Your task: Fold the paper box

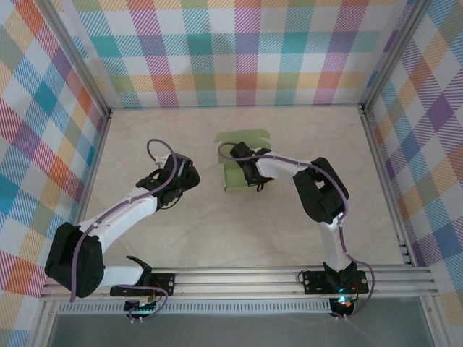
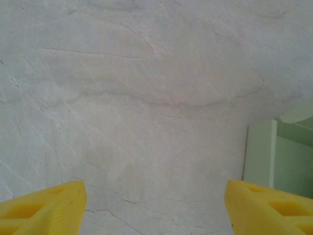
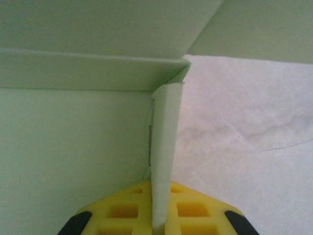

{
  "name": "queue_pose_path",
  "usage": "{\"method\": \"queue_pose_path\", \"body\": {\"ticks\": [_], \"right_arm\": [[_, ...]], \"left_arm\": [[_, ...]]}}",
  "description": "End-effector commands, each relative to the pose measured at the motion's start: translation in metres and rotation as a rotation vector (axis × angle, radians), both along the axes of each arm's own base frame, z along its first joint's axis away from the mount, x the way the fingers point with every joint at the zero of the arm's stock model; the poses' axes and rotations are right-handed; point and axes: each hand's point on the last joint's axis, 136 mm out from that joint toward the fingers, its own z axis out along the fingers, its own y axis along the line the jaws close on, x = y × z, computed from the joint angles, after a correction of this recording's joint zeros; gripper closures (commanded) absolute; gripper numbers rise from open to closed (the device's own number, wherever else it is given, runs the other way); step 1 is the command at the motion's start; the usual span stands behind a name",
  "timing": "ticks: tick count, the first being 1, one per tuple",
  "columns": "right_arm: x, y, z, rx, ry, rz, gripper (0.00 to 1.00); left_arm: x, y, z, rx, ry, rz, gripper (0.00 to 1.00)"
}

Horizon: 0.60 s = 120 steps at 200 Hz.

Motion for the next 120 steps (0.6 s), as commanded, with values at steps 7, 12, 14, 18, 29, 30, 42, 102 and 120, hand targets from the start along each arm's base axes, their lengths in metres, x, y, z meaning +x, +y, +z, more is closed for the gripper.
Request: {"method": "queue_pose_path", "body": {"ticks": [7, 12, 14, 18, 29, 30, 42, 102, 120], "right_arm": [[-0.019, -0.040, -0.017, -0.209, 0.079, -0.029, 1.00], [-0.018, -0.039, -0.015, -0.203, 0.068, -0.024, 1.00], [-0.017, -0.038, -0.014, -0.198, 0.062, -0.023, 1.00], [-0.016, -0.038, -0.012, -0.184, 0.052, -0.023, 1.00], [-0.014, -0.032, -0.004, -0.115, 0.029, -0.031, 1.00], [-0.014, -0.032, -0.004, -0.110, 0.028, -0.031, 1.00], [-0.012, -0.025, 0.007, -0.042, 0.001, -0.028, 0.96], [-0.004, -0.012, 0.051, 0.103, -0.101, 0.014, 0.69], [-0.005, -0.010, 0.050, 0.139, -0.093, 0.013, 0.64]], "left_arm": [[0.003, -0.001, -0.005, -0.009, 0.013, -0.001, 0.25], [0.003, -0.002, -0.006, -0.010, 0.016, -0.002, 0.25], [0.003, -0.002, -0.006, -0.010, 0.017, -0.003, 0.25], [0.004, -0.002, -0.007, -0.010, 0.019, -0.003, 0.25], [0.004, -0.003, -0.008, -0.013, 0.025, -0.007, 0.25], [0.004, -0.004, -0.008, -0.014, 0.025, -0.007, 0.25], [0.005, -0.006, -0.009, -0.018, 0.031, -0.013, 0.25], [0.006, -0.011, -0.013, -0.031, 0.055, -0.027, 0.25], [0.007, -0.013, -0.015, -0.033, 0.061, -0.031, 0.25]]}}
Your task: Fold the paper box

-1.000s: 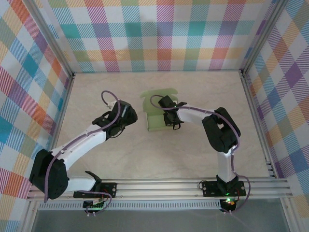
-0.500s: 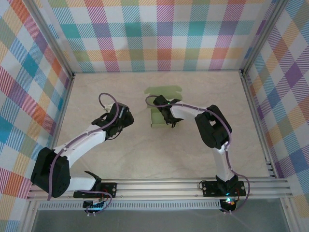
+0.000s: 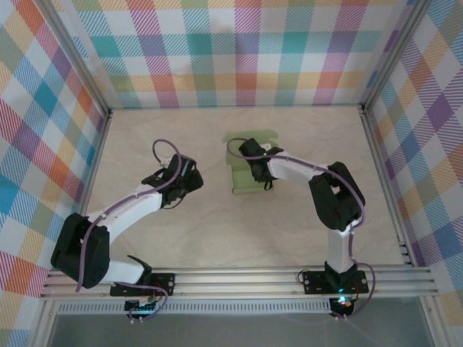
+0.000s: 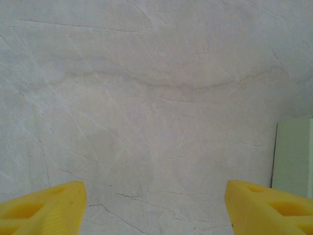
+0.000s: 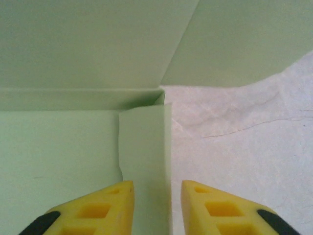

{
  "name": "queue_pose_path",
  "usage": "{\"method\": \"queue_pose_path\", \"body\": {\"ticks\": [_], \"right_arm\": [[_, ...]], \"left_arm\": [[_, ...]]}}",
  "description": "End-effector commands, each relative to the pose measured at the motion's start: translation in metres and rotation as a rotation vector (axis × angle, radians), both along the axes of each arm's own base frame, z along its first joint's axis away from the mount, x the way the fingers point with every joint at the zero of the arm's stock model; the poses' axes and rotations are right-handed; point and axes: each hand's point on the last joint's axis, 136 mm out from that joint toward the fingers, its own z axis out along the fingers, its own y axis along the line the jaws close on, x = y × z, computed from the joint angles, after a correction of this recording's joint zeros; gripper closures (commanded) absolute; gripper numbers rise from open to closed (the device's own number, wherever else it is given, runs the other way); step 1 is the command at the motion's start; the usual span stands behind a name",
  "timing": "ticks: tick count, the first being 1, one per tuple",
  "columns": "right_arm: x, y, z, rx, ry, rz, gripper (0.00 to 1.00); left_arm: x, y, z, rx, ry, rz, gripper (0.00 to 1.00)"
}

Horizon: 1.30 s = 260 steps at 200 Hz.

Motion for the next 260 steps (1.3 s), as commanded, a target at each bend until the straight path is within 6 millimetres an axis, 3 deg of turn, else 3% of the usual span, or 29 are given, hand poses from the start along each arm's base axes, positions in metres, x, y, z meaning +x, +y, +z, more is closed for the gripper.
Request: {"method": "queue_pose_path", "body": {"ticks": [1, 25, 64, 91, 148, 202, 222, 260], "right_arm": [[0.001, 0.004, 0.009, 0.059, -0.016, 0.015, 0.64], [0.001, 0.003, 0.006, 0.088, -0.001, 0.009, 0.63], [0.006, -0.003, -0.006, 0.083, 0.029, -0.001, 0.69], [0.005, 0.002, -0.007, 0.171, 0.055, 0.015, 0.72], [0.000, 0.000, 0.003, 0.404, 0.050, 0.033, 0.74], [-0.008, 0.001, 0.020, 0.612, 0.021, 0.105, 0.63], [-0.007, -0.003, 0.022, 0.683, 0.019, 0.105, 0.63], [-0.003, -0.016, 0.014, 0.779, 0.034, 0.101, 0.63]], "left_arm": [[0.008, -0.003, 0.007, -0.021, -0.012, 0.003, 0.25], [0.008, -0.006, 0.004, -0.028, -0.002, -0.004, 0.25], [0.008, -0.007, 0.002, -0.028, 0.006, -0.010, 0.25], [0.007, -0.006, 0.001, -0.025, 0.009, -0.009, 0.25], [0.007, -0.006, -0.001, -0.022, 0.014, -0.009, 0.26], [0.009, -0.012, -0.006, -0.036, 0.023, -0.027, 0.25], [0.011, -0.024, -0.011, -0.066, 0.037, -0.079, 0.26], [0.021, -0.093, -0.013, -0.323, -0.040, -0.349, 0.26]]}}
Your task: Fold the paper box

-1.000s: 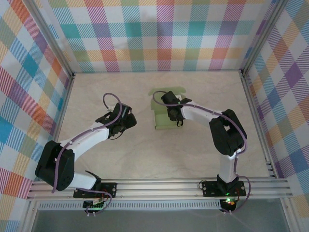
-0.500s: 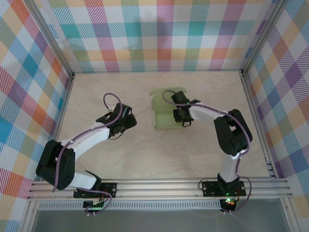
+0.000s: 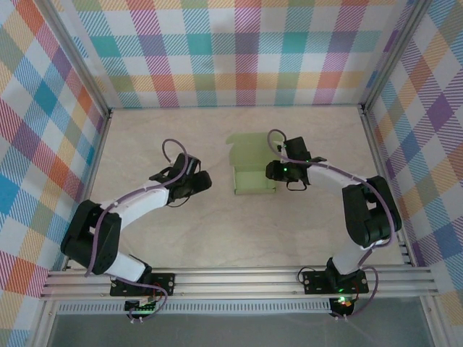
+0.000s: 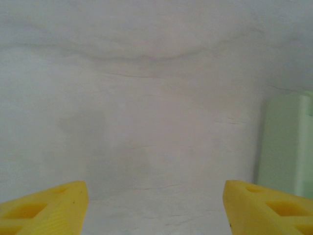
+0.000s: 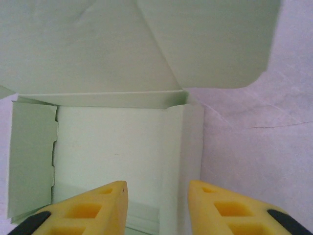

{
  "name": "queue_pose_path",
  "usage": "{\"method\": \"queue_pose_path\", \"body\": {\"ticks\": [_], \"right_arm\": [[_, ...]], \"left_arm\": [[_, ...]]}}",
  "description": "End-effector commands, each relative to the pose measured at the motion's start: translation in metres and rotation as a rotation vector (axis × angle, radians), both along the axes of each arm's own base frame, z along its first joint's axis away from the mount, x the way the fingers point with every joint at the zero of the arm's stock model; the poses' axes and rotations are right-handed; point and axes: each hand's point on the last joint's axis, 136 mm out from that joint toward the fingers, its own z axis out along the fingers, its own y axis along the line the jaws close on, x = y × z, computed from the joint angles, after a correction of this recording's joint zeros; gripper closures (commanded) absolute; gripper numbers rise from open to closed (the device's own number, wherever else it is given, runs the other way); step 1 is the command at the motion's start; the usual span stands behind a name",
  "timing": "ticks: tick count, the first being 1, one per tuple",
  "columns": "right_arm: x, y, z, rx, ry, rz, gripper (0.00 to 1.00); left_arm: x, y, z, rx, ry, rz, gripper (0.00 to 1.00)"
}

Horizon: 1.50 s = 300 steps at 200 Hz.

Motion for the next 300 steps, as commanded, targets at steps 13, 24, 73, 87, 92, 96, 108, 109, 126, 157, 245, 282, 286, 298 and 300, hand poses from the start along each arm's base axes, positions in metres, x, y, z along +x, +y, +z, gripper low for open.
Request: {"method": "queue_pose_path", "body": {"ticks": [13, 24, 73, 87, 92, 96, 108, 109, 126, 157, 245, 282, 286, 298, 300], "right_arm": [[0.007, -0.003, 0.007, 0.150, -0.025, 0.026, 0.64], [0.008, -0.007, 0.006, 0.189, -0.018, 0.017, 0.64], [0.005, -0.007, -0.008, 0.301, 0.038, 0.032, 0.65], [0.004, -0.007, -0.012, 0.310, 0.047, 0.034, 0.66], [0.004, -0.006, -0.013, 0.312, 0.052, 0.036, 0.67], [0.004, -0.006, -0.015, 0.313, 0.057, 0.037, 0.67], [0.003, -0.005, -0.018, 0.321, 0.070, 0.040, 0.68], [0.003, -0.005, -0.019, 0.321, 0.070, 0.040, 0.68], [0.004, -0.006, -0.024, 0.323, 0.082, 0.036, 0.70], [0.002, -0.007, -0.034, 0.314, 0.111, 0.028, 0.73], [0.003, -0.006, 0.000, 0.419, 0.039, 0.040, 0.66], [0.004, -0.017, 0.001, 0.510, 0.041, -0.003, 0.66], [0.004, -0.018, 0.000, 0.512, 0.044, -0.006, 0.66], [0.004, -0.020, -0.004, 0.518, 0.051, -0.013, 0.67], [0.003, -0.020, -0.005, 0.518, 0.055, -0.014, 0.66]], "left_arm": [[0.010, -0.061, 0.008, -0.246, -0.095, -0.229, 0.26], [0.011, -0.068, 0.005, -0.261, -0.095, -0.265, 0.27], [0.023, -0.105, -0.008, -0.364, -0.057, -0.369, 0.36], [0.025, -0.109, -0.013, -0.370, -0.048, -0.373, 0.39], [0.025, -0.110, -0.015, -0.367, -0.044, -0.372, 0.40], [0.026, -0.111, -0.016, -0.367, -0.041, -0.374, 0.41], [0.026, -0.113, -0.019, -0.370, -0.032, -0.379, 0.44], [0.026, -0.113, -0.018, -0.371, -0.033, -0.379, 0.44], [0.026, -0.114, -0.022, -0.370, -0.025, -0.378, 0.51], [0.024, -0.113, -0.029, -0.362, -0.007, -0.371, 0.52], [0.024, -0.109, -0.043, -0.329, 0.031, -0.340, 0.55], [0.024, -0.109, -0.053, -0.331, 0.065, -0.319, 0.56], [0.024, -0.109, -0.053, -0.331, 0.066, -0.319, 0.56], [0.025, -0.110, -0.053, -0.330, 0.069, -0.320, 0.56], [0.025, -0.109, -0.053, -0.330, 0.070, -0.319, 0.56]]}}
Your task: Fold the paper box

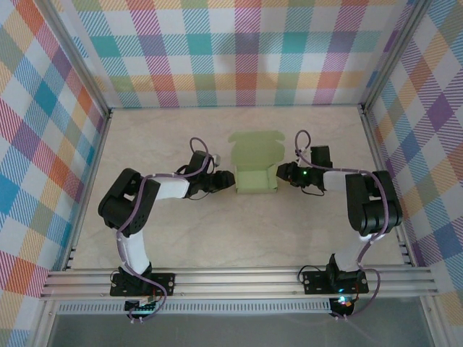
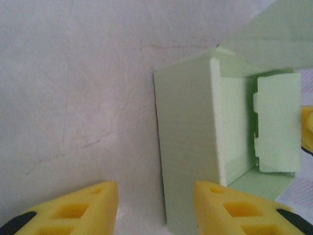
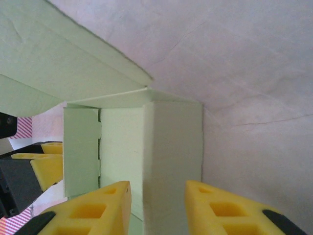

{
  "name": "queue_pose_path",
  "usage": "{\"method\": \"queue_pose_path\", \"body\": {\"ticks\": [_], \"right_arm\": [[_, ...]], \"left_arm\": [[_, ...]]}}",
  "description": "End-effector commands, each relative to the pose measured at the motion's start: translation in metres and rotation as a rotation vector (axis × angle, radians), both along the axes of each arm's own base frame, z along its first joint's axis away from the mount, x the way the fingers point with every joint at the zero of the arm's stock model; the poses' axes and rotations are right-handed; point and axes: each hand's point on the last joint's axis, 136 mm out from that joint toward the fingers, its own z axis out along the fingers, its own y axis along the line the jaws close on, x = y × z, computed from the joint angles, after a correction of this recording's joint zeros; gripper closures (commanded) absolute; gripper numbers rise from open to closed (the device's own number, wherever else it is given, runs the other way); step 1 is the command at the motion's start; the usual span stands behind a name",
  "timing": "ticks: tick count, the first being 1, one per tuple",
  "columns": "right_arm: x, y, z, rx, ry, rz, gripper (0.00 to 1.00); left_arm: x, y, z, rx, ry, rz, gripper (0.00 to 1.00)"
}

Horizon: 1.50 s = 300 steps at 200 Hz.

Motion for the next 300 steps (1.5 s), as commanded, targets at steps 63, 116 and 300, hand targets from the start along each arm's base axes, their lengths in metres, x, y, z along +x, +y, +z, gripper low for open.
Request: {"method": "queue_pose_path", "body": {"ticks": [63, 116, 300], "right_arm": [[-0.001, 0.005, -0.009, 0.109, 0.035, 0.023, 0.69], [-0.003, 0.002, -0.022, 0.082, 0.063, 0.021, 0.71], [-0.020, -0.003, -0.047, -0.312, 0.084, 0.097, 0.71]], "left_arm": [[-0.003, -0.003, -0.011, 0.032, 0.041, -0.003, 0.56], [-0.003, -0.002, -0.009, 0.037, 0.036, -0.005, 0.57], [-0.003, -0.005, -0.014, 0.037, 0.044, -0.011, 0.57]]}}
